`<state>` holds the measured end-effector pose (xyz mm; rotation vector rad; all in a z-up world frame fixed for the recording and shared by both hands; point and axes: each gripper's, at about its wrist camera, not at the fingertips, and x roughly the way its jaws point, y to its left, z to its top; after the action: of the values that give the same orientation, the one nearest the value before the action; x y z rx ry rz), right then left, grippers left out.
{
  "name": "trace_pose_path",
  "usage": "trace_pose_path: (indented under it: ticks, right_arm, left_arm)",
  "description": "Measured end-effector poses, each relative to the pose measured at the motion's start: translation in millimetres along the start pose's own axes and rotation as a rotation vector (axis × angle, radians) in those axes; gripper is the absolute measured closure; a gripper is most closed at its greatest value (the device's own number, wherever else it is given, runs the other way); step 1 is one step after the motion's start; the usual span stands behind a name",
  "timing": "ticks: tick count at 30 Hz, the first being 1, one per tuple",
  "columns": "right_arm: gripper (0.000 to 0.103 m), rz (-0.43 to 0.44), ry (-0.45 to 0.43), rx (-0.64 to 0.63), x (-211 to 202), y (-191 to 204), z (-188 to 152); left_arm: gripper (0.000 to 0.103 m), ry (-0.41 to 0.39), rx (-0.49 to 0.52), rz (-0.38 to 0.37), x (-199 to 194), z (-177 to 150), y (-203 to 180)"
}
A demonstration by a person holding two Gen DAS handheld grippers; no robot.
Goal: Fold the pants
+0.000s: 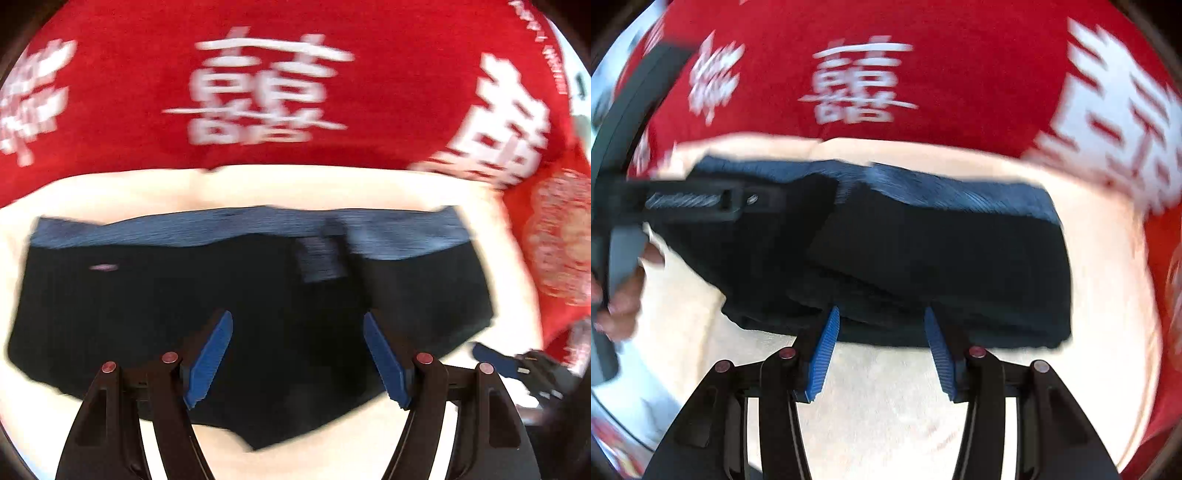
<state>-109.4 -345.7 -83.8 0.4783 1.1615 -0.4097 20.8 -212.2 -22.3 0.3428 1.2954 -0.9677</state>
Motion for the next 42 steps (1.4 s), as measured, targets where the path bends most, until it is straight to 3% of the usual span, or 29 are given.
trace_pose_path:
  ticks: [4,7,9,10,11,13,16,19,22,28,34,37,42]
  right_arm:
    - [0.051,0.061,0.027,0.160,-3.0,-45.3,-6.4]
    - [0.051,0.093,0.044,0.235,0.3,-62.9,-10.4]
    - [0.051,0.119,0.049,0.280,0.7,-70.3,-17.2]
    - [0.051,0.126,0.050,0.294,1.2,-72.5,-19.3]
    - [0.051,0.131,0.049,0.302,1.8,-73.0,-21.2]
    - [0.052,0.146,0.047,0.318,2.6,-76.5,-24.5]
    - [0.055,0.157,0.045,0.334,-1.2,-82.3,-27.8]
    - [0.055,0.160,0.038,0.334,-6.9,-86.2,-30.5]
    - [0.055,0.161,0.051,0.324,-6.7,-87.2,-34.0]
    - [0.055,0.179,0.028,0.289,-9.9,-94.0,-28.2]
    - [0.052,0.241,-0.034,0.365,5.4,-154.7,21.6]
    - [0.052,0.344,-0.020,0.447,35.6,-193.3,47.7]
    - [0.050,0.605,0.080,0.624,99.1,-229.1,67.1]
  left_arm:
    - [0.028,0.093,0.012,-0.152,16.0,12.1,-31.4]
    - [0.029,0.146,-0.001,-0.165,27.1,10.7,-37.8]
    - [0.046,0.156,-0.009,-0.176,31.9,11.5,-38.5]
    - [0.069,0.178,-0.011,-0.196,35.4,10.9,-40.1]
    - [0.087,0.199,-0.016,-0.210,43.4,10.8,-40.7]
    - [0.097,0.234,-0.031,-0.268,46.2,10.7,-42.7]
    - [0.097,0.216,0.021,-0.284,39.5,16.4,-48.5]
    - [0.097,0.219,0.108,-0.172,33.2,3.8,-46.2]
    - [0.097,0.284,0.065,-0.128,53.0,-16.5,-29.9]
    - [0.097,0.215,0.004,-0.124,51.7,-29.6,-28.8]
    - [0.097,0.215,0.011,-0.111,53.4,-27.2,-31.5]
    - [0.097,0.211,0.011,-0.107,54.6,-26.8,-31.7]
    - [0.097,0.210,0.005,-0.099,57.4,-24.7,-34.1]
